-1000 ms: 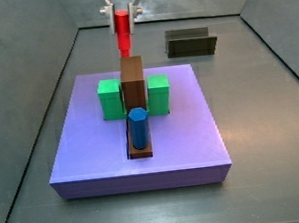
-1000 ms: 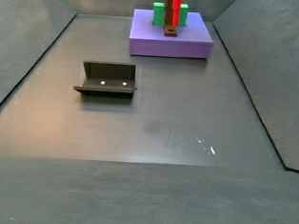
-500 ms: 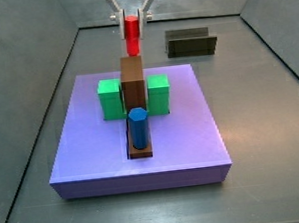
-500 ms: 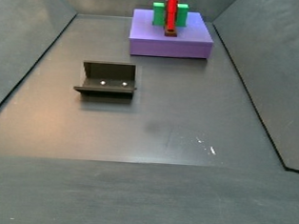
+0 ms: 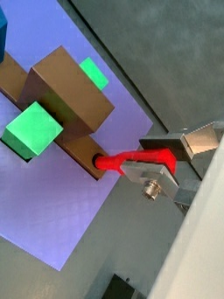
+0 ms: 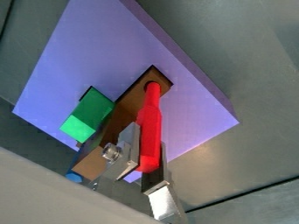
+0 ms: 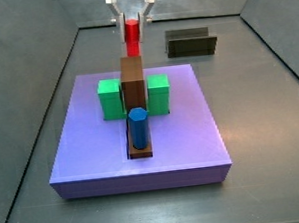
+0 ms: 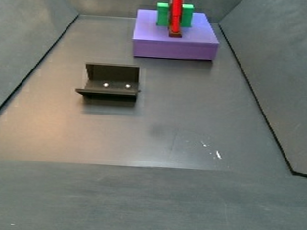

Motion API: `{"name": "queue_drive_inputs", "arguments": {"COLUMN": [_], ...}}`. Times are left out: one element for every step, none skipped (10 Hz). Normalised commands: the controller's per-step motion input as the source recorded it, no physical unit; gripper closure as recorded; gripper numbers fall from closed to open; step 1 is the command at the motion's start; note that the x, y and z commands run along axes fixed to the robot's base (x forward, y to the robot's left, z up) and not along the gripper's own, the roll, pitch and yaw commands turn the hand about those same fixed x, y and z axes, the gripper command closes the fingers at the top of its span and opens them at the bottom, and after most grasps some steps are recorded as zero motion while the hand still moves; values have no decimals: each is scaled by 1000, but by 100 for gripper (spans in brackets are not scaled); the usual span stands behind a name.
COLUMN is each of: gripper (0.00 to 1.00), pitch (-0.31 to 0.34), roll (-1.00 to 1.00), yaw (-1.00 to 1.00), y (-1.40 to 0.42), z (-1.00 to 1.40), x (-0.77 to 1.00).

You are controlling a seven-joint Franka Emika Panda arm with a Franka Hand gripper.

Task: Pick up the red object. Move up. Place the red object on the fixture. Regrasp the red object. Move to above the board. Insert the red object.
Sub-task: Insert the red object.

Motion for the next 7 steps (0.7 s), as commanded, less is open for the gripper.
{"name": "queue_drive_inputs", "arguments": {"gripper": [100,100,100,100,100,100,100], "pitch": [0,0,0,0,0,0,-23], "roll": [-29,-37,-57,-66,-47,0,0], "yaw": [23,23,6,6,57,77,123], "y": [0,0,0,0,0,0,-11], "z": [-143,-129,-74,-37,-63,-120,-217], "x": [69,37,0,0,0,0,0]}}
